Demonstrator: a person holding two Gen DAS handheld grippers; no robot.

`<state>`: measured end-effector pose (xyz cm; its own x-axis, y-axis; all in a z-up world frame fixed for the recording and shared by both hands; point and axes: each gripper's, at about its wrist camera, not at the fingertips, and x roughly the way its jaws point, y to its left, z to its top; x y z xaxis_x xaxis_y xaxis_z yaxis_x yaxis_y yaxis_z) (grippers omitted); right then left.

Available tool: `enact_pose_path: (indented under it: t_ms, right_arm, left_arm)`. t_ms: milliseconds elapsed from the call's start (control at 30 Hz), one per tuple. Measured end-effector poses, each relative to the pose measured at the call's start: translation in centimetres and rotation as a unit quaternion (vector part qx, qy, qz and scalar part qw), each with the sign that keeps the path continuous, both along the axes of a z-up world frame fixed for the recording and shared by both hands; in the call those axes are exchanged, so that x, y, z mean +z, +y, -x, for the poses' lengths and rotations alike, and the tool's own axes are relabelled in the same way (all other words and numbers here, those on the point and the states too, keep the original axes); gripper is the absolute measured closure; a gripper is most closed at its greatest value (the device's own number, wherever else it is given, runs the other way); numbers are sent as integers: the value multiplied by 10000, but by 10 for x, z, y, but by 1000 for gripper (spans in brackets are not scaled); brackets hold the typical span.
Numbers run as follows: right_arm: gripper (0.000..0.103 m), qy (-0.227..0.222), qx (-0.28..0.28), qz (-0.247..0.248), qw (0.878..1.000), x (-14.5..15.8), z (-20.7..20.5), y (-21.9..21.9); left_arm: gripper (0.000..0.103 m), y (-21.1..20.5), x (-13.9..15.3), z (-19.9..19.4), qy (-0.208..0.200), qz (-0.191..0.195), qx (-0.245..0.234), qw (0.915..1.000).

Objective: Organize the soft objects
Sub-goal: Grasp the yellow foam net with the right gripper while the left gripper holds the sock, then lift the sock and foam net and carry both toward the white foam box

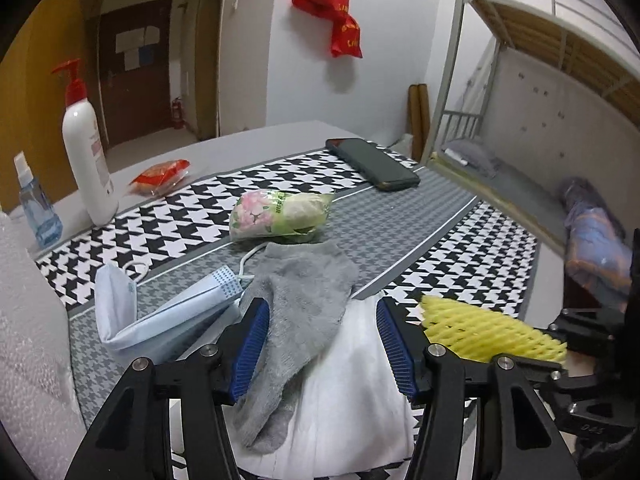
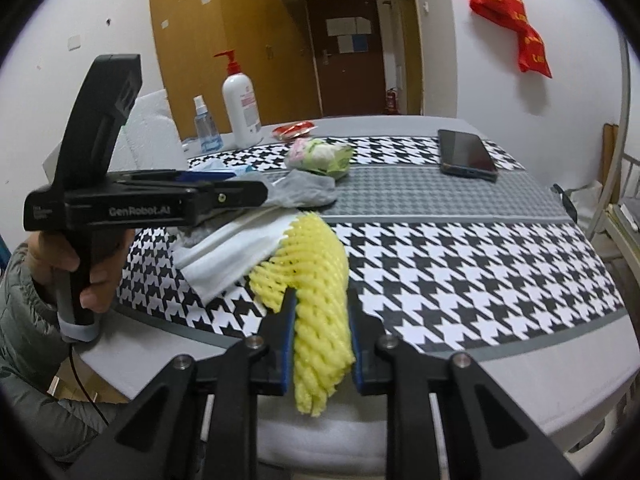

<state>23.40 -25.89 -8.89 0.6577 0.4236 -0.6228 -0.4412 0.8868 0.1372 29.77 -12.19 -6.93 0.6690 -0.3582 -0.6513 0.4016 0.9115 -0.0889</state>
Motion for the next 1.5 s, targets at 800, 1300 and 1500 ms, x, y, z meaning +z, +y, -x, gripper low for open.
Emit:
enact_pose_path:
  t_ms: [800, 1300, 1500]
  right_arm:
    - [77, 63, -233, -185, 9995, -8, -6, -8]
    - [77, -430, -244, -427, 9979, 27, 21, -6]
    - [77, -623, -159, -487, 9967, 39, 34, 3]
  left_arm:
    - [98, -6, 42, 24, -532, 29, -177, 9984]
    - [98, 6, 81, 69, -1086, 50, 169, 9939]
    - [98, 17, 92, 94, -1242, -37, 267, 9919]
